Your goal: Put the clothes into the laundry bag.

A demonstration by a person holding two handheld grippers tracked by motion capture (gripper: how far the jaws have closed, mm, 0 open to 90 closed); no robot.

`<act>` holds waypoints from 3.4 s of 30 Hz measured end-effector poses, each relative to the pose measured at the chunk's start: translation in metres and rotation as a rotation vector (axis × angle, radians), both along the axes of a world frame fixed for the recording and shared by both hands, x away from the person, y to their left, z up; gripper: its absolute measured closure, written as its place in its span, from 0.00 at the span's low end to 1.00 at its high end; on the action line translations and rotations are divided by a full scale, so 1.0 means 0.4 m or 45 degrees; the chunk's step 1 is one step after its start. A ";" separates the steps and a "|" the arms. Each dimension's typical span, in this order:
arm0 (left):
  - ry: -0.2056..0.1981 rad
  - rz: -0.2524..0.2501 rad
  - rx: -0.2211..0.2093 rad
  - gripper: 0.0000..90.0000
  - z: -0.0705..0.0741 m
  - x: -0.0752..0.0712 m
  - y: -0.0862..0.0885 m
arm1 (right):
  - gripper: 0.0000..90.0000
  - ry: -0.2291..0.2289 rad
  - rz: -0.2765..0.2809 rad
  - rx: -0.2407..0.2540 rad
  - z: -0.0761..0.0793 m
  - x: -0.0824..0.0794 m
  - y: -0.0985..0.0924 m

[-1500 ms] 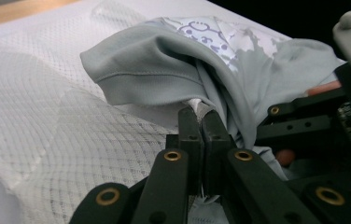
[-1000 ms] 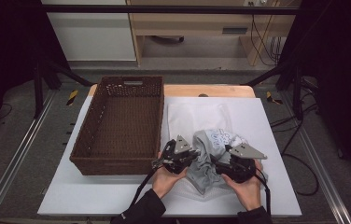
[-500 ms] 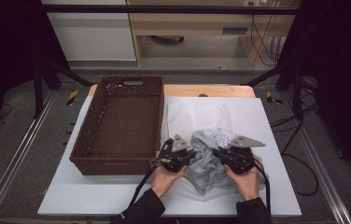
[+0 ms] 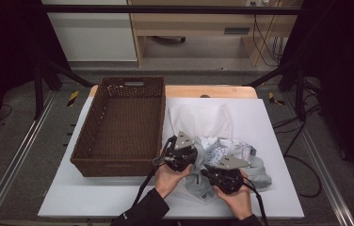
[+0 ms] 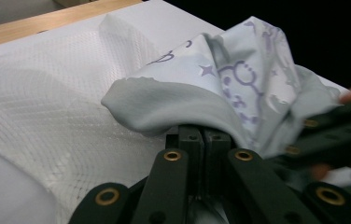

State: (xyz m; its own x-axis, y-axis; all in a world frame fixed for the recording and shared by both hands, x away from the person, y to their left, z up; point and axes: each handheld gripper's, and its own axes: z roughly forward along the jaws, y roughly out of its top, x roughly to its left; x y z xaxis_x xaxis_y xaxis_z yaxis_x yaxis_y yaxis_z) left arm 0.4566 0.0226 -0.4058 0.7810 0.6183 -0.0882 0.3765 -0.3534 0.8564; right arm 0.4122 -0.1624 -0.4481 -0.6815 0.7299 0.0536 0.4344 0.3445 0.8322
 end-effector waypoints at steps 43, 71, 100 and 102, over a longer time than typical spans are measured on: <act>0.001 -0.017 0.011 0.98 -0.074 -0.042 0.078 | 0.96 -0.090 -0.168 0.061 0.114 0.044 -0.043; -0.008 0.007 0.052 0.98 -0.070 -0.060 0.082 | 0.69 -0.067 0.015 -0.012 -0.014 0.004 0.038; 0.008 0.035 0.017 0.98 -0.050 -0.054 0.092 | 0.97 -0.022 0.116 0.039 0.054 -0.019 0.014; 0.005 0.028 -0.013 0.98 -0.035 -0.054 0.100 | 0.97 0.000 0.133 0.004 0.031 -0.010 0.048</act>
State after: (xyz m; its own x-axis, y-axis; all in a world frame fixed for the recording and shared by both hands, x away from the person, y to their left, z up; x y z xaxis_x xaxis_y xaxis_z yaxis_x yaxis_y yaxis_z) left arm 0.4349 0.0625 -0.4197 0.7671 0.6341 -0.0975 0.3873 -0.3366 0.8583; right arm 0.4083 -0.1431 -0.4356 -0.7539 0.6547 0.0555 0.3961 0.3855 0.8334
